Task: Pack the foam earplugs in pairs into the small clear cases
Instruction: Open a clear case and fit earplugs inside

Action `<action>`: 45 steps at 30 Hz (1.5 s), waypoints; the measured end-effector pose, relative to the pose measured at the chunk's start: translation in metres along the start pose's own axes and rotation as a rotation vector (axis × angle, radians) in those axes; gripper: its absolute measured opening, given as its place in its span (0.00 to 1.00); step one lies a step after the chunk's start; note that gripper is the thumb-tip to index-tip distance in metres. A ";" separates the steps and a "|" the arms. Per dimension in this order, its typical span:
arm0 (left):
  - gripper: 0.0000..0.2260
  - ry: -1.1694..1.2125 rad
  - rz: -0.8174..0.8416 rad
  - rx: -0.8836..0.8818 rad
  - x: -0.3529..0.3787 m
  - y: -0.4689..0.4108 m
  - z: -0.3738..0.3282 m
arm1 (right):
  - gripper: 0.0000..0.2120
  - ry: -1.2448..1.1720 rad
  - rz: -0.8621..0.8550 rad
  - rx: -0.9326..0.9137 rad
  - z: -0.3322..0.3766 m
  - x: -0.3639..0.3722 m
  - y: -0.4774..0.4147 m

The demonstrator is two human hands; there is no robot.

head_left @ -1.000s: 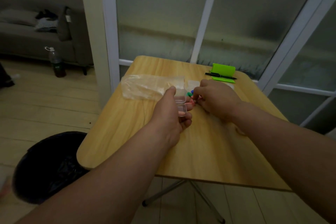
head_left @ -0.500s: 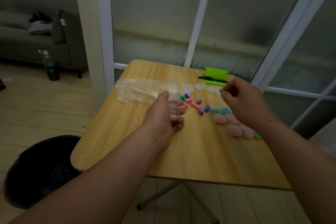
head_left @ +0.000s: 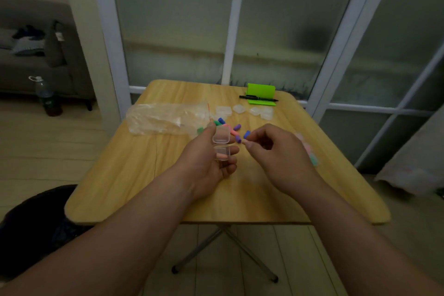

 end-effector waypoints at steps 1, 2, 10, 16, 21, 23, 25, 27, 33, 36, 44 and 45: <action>0.25 0.006 0.027 0.001 0.003 -0.001 0.002 | 0.01 -0.017 0.011 -0.016 0.002 0.000 0.001; 0.25 0.015 0.054 -0.001 0.006 -0.001 0.004 | 0.01 -0.023 0.022 -0.032 0.003 0.001 0.003; 0.24 0.050 0.118 0.014 0.012 -0.005 0.012 | 0.05 0.123 0.122 -0.109 0.010 0.026 0.009; 0.22 0.080 0.132 0.012 0.008 -0.004 0.009 | 0.08 0.124 0.107 -0.116 0.010 0.033 0.009; 0.21 0.107 0.143 0.007 0.005 -0.006 0.009 | 0.08 0.110 0.104 -0.123 0.010 0.036 0.009; 0.23 0.101 0.145 -0.003 0.003 -0.008 0.010 | 0.06 0.109 0.103 -0.130 0.009 0.036 0.009; 0.25 0.090 0.145 -0.017 0.001 -0.006 0.010 | 0.03 0.060 0.082 -0.127 0.011 0.032 0.006; 0.26 0.049 0.117 -0.039 -0.003 -0.003 0.006 | 0.04 -0.030 0.007 -0.086 0.012 0.017 -0.002; 0.25 0.006 0.066 -0.062 -0.011 0.005 0.002 | 0.09 -0.224 -0.396 0.155 -0.010 -0.063 -0.023; 0.24 -0.016 0.090 -0.056 -0.007 0.010 0.004 | 0.10 -0.203 -0.331 0.181 -0.011 -0.056 -0.018; 0.23 0.092 0.216 -0.067 0.006 0.006 0.010 | 0.12 -0.004 0.179 -0.073 0.018 0.014 0.002; 0.24 0.126 0.194 -0.072 0.004 0.003 0.012 | 0.10 -0.007 0.195 -0.085 0.017 0.017 0.003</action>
Point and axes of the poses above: each hand's wrist, its own y-axis away from the middle knuckle, its own x-axis out of the palm, z = x × y, the point moved 4 cm from there along -y, towards the middle knuckle, and after that the axes turned 15 degrees about -y, right-handed, at the moved point
